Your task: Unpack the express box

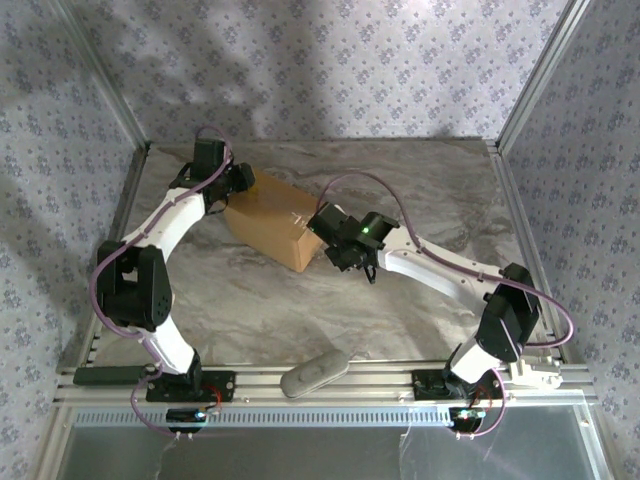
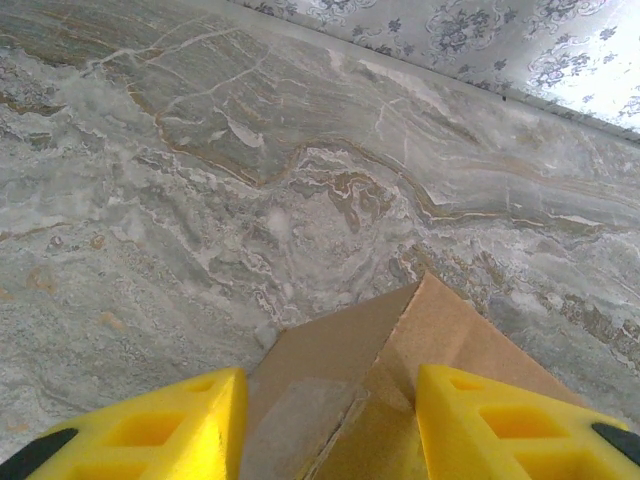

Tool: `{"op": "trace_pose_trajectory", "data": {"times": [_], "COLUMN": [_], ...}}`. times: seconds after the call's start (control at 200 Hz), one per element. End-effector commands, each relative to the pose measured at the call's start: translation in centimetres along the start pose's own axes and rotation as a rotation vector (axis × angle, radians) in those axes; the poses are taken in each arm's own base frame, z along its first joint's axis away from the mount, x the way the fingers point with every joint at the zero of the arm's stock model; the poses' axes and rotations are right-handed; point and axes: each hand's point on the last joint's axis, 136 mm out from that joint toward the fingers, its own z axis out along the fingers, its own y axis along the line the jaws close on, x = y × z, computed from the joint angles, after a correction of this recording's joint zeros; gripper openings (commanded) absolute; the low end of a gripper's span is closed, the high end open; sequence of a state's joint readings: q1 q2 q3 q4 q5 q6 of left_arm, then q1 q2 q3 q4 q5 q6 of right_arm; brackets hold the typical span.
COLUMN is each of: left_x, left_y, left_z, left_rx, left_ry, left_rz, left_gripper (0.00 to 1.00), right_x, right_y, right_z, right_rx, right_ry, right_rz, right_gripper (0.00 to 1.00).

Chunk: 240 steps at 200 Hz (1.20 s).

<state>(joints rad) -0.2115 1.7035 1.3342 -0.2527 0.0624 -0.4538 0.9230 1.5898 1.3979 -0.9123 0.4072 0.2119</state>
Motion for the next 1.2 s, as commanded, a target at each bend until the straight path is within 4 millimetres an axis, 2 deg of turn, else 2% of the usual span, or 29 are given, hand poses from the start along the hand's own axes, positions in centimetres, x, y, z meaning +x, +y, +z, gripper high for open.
{"op": "trace_pose_trajectory", "data": {"times": [0.0,0.3,0.945,1.194], "left_x": [5.3,5.4,6.8,6.8], "left_y": [-4.4,-5.2,-7.1,-7.2], "left_z": [0.5,0.9,1.0,1.0], "left_rx": [0.15,0.162,0.202,0.199], "left_ry": [0.189,0.195,0.223,0.214], "left_rz": [0.02,0.038,0.059,0.047], "left_gripper": [0.48,0.48,0.46,0.45], "right_x": [-4.2,-4.4,-6.0,-6.0], "right_y": [2.8,2.4,3.4,3.3], "right_z": [-1.2,-1.1,-0.7,-0.5], "right_rx": [-0.107,-0.074,-0.23,-0.219], "right_ry": [-0.14,-0.147,-0.156,-0.147], "right_rz": [-0.072,-0.112,-0.068,-0.058], "right_gripper": [0.0,0.0,0.0,0.0]}}
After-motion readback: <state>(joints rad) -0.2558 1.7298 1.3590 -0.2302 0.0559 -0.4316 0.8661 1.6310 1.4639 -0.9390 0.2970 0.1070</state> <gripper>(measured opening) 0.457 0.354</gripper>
